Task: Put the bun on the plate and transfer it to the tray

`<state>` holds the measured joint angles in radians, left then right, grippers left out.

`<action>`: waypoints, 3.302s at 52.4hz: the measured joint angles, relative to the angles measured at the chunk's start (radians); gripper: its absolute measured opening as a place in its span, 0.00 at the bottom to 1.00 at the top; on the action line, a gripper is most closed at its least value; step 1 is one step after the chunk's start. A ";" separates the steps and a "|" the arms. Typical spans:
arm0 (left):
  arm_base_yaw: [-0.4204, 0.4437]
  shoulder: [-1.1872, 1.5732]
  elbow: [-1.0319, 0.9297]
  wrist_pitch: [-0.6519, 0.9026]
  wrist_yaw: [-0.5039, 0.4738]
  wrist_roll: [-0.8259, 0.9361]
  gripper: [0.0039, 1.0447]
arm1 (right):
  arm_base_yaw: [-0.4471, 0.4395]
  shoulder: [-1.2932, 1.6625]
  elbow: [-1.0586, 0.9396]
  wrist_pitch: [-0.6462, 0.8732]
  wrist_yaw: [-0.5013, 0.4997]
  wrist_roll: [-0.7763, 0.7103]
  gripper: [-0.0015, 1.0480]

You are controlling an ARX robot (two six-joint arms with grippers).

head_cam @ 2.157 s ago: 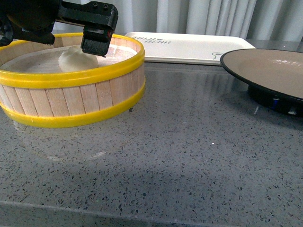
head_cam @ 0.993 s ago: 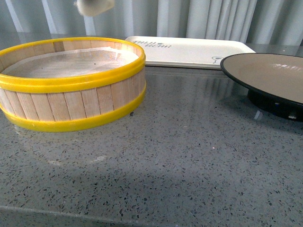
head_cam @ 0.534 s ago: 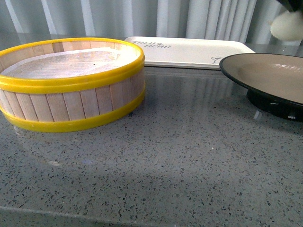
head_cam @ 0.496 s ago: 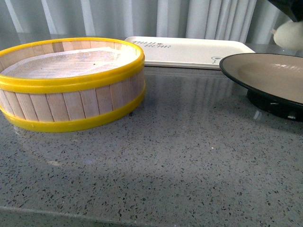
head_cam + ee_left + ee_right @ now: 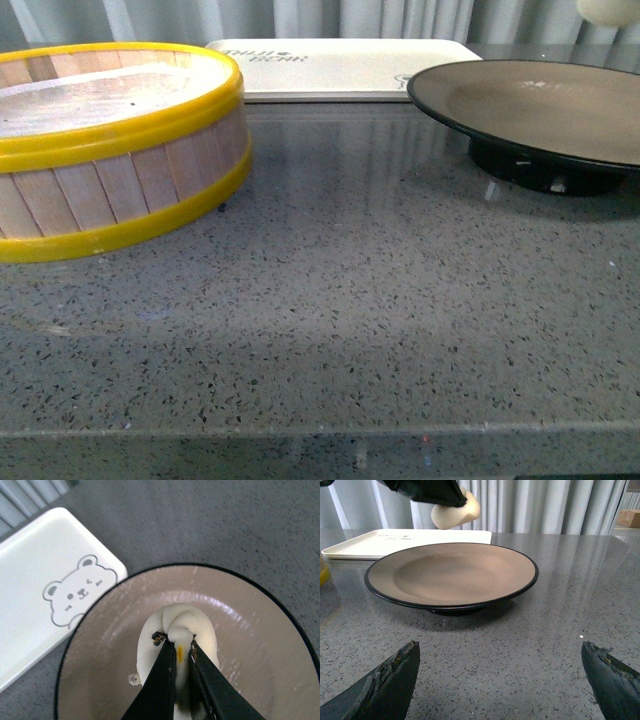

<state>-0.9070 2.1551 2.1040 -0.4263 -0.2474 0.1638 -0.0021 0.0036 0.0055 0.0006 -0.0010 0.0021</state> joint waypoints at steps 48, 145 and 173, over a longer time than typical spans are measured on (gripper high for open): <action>0.016 0.060 -0.023 -0.028 -0.016 0.062 0.38 | 0.000 0.000 0.000 0.000 0.000 0.000 0.92; 0.764 -1.541 -1.840 0.768 0.114 -0.164 0.04 | 0.000 0.000 0.000 0.000 0.002 0.000 0.92; 0.907 -1.729 -2.000 0.750 0.244 -0.166 0.04 | 0.000 0.000 0.000 0.000 0.000 0.000 0.92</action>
<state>-0.0002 0.4259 0.1036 0.3241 -0.0036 -0.0021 -0.0017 0.0036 0.0055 0.0006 -0.0013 0.0021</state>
